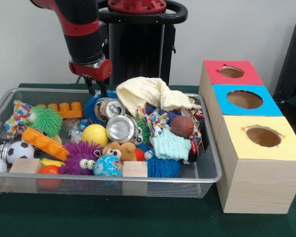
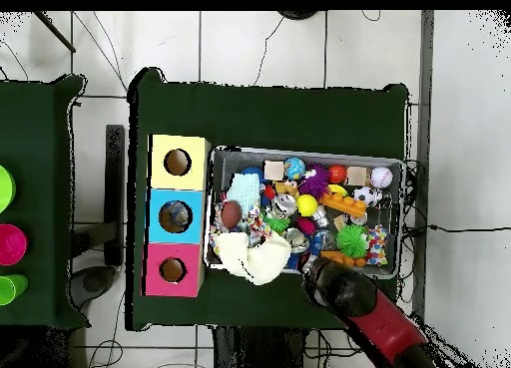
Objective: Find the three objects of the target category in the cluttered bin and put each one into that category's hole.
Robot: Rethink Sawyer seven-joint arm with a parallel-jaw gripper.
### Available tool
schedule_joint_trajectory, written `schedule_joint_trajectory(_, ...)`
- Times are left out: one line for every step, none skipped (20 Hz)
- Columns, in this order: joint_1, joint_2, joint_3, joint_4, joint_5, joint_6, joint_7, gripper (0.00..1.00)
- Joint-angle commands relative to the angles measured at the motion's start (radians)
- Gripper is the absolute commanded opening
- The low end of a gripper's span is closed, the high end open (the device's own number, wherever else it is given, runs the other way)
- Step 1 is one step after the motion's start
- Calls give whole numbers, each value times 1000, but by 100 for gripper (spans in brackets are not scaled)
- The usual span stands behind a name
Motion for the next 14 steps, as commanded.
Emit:
schedule_joint_trajectory(-16,53,100,69,-5,-25,185,0)
schedule_joint_trajectory(-19,53,105,72,-7,-30,185,0)
schedule_joint_trajectory(-16,54,104,71,-6,-32,185,0)
schedule_joint_trajectory(-15,53,105,73,-5,-34,187,0)
schedule_joint_trajectory(-17,54,106,74,-6,-36,187,0)
schedule_joint_trajectory(-14,53,103,74,-4,-34,189,0)
schedule_joint_trajectory(-6,51,96,74,-1,-34,192,0)
schedule_joint_trajectory(0,48,90,74,6,-29,197,0)
schedule_joint_trajectory(5,44,84,77,10,-28,202,0)
schedule_joint_trajectory(10,38,77,81,19,-19,211,0)
schedule_joint_trajectory(8,36,77,84,24,-15,214,0)
schedule_joint_trajectory(1,32,83,83,19,-25,210,0)
schedule_joint_trajectory(-6,22,91,75,16,-20,202,0)
schedule_joint_trajectory(-2,-3,86,59,11,-2,186,0)
